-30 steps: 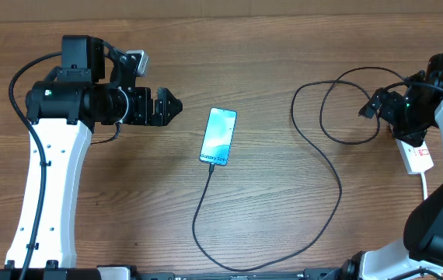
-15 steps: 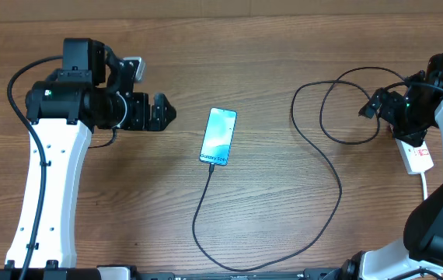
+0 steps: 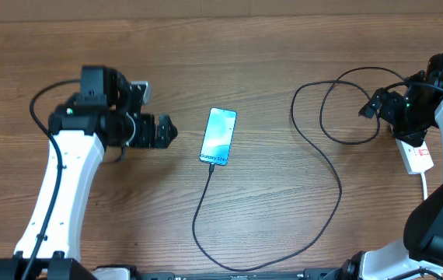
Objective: Plug charger to phone and switch on socket
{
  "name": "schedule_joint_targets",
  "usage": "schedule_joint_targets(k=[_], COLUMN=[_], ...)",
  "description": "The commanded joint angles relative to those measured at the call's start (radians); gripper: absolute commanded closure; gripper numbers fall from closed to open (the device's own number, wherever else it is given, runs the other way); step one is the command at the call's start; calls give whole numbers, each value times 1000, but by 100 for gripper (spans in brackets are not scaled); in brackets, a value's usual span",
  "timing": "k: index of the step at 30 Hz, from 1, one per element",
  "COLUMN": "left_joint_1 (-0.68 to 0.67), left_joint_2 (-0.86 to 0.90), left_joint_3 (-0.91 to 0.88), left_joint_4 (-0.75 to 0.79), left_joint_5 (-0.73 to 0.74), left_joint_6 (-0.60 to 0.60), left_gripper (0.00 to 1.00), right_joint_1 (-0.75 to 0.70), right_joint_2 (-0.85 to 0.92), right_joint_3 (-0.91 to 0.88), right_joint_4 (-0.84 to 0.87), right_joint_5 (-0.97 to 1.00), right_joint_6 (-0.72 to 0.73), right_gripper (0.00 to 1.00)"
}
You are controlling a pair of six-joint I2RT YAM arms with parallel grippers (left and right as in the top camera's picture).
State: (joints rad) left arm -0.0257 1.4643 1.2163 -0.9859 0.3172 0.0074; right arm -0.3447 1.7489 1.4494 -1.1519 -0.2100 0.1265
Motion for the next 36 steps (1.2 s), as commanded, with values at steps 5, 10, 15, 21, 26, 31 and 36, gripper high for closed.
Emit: schedule_joint_targets(k=[5,10,15,21,26,31,36], left_joint_1=[-1,-1,-1,-1,-1,-1,-1], left_joint_2=[-125,-170,-198,-206,-225,-239,-254], left_joint_3=[-227,-364,-487,-641,-671,-674,-727], left_joint_4=[52,230,448,711,752,753,809], left_joint_5=[-19,-32,0,91,110,118,118], left_joint_6=[23,23,23,23,23,63,125], left_gripper=[1,0,0,0,1,0,0], right_joint_1=[0,0,0,0,0,0,0], right_joint_2=[-39,-39,-39,-39,-39,-39,-39], right_joint_3=[22,22,22,22,22,22,22], right_joint_4=[2,2,2,2,2,2,2], right_joint_5=[-1,-1,-1,-1,-1,-1,-1], right_joint_6=[-8,-8,-8,-8,-8,-8,-8], right_gripper=[0,0,0,0,0,0,0])
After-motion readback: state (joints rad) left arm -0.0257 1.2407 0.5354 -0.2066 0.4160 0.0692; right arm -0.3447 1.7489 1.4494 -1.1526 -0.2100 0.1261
